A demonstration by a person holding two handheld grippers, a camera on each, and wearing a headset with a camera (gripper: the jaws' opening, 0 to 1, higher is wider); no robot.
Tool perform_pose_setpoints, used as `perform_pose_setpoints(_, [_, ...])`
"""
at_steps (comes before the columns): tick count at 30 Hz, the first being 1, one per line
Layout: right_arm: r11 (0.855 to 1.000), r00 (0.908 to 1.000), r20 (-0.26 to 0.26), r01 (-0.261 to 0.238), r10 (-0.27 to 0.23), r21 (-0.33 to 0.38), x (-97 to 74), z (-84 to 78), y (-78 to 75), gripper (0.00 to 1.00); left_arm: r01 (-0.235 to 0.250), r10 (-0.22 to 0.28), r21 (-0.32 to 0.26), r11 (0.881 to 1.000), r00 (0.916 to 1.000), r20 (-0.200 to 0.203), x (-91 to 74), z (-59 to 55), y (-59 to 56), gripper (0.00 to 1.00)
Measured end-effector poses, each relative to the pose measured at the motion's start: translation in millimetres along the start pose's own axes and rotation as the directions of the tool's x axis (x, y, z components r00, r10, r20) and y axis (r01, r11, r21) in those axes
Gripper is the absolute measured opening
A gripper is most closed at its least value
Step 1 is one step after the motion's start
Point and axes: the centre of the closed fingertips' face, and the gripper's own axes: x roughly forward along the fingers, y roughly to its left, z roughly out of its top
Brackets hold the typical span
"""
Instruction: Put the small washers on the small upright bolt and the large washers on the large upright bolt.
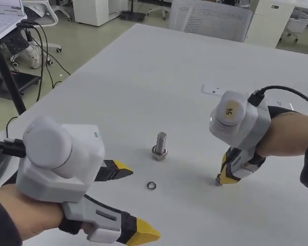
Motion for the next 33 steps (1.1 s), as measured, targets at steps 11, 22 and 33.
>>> perform_pose_setpoints(11, [1.0,1.0,-0.008,0.0,0.0,-0.005,5.2,-1.0,-2.3,0.14,0.002,-0.002,-0.003,1.0,1.0,0.001,0.5,0.8,0.2,0.73])
perform_pose_setpoints(22, [1.0,1.0,-0.004,0.002,-0.002,-0.003,7.9,0.3,-1.4,0.15,0.003,-0.003,-0.001,1.0,1.0,-0.001,0.6,0.3,-0.5,0.73])
perform_pose_setpoints(33, [1.0,0.9999,0.003,0.01,-0.01,0.006,3.7,-1.7,-4.0,0.18,0.003,-0.003,-0.001,1.0,1.0,-0.002,1.0,1.6,0.2,0.73])
